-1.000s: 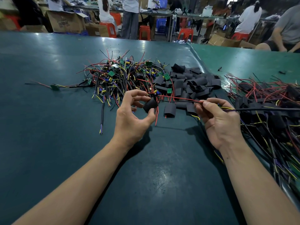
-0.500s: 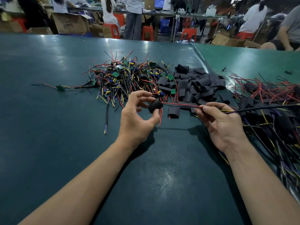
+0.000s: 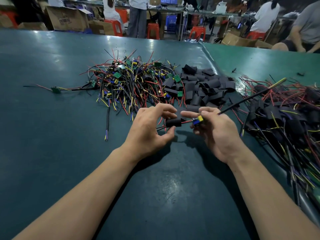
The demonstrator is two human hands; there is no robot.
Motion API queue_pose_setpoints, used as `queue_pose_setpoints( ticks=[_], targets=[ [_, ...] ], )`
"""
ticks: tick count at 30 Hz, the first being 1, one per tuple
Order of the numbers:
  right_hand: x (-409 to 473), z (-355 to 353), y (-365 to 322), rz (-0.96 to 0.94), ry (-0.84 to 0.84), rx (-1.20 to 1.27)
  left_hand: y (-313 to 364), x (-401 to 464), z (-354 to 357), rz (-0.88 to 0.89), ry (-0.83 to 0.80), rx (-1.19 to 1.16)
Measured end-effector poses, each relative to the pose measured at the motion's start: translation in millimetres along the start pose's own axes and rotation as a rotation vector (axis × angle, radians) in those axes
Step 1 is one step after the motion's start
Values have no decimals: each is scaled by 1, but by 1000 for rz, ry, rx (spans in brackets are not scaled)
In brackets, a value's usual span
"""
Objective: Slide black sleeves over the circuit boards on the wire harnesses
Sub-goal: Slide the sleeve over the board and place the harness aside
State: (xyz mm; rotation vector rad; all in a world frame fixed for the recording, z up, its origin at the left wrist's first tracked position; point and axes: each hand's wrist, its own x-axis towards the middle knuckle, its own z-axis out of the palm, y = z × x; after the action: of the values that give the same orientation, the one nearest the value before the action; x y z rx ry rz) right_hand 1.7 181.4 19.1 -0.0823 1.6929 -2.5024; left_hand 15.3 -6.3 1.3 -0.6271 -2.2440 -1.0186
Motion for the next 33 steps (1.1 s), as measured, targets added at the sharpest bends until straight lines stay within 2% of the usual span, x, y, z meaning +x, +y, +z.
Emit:
queue_pose_setpoints(
  ticks=[5,9,12,16,20,25,30,33],
  targets=[
    [1,2,6,-137,21,-22,3,0,0,2,-5,-25],
    [0,2,7,-154,61,-80,3,0,0,-3,1,-64],
    [-1,5,6,-123,97,-69,5,1,1,-9,3,-136],
    [-1,5,2,-25,138,69,5,1,2,14,-6,-170],
    [-2,6,3,20,122,81,2,2,5,21,-16,-184],
    [-1,7,8,-93,120,-78,-2,1,7,4,48,-231],
    [-2,-1,2,-57,22,-72,-6,1,8,-46,96,-306],
    [-3,-1,2,-125,44,-238,-7,0,8,-47,63,-288]
  ],
)
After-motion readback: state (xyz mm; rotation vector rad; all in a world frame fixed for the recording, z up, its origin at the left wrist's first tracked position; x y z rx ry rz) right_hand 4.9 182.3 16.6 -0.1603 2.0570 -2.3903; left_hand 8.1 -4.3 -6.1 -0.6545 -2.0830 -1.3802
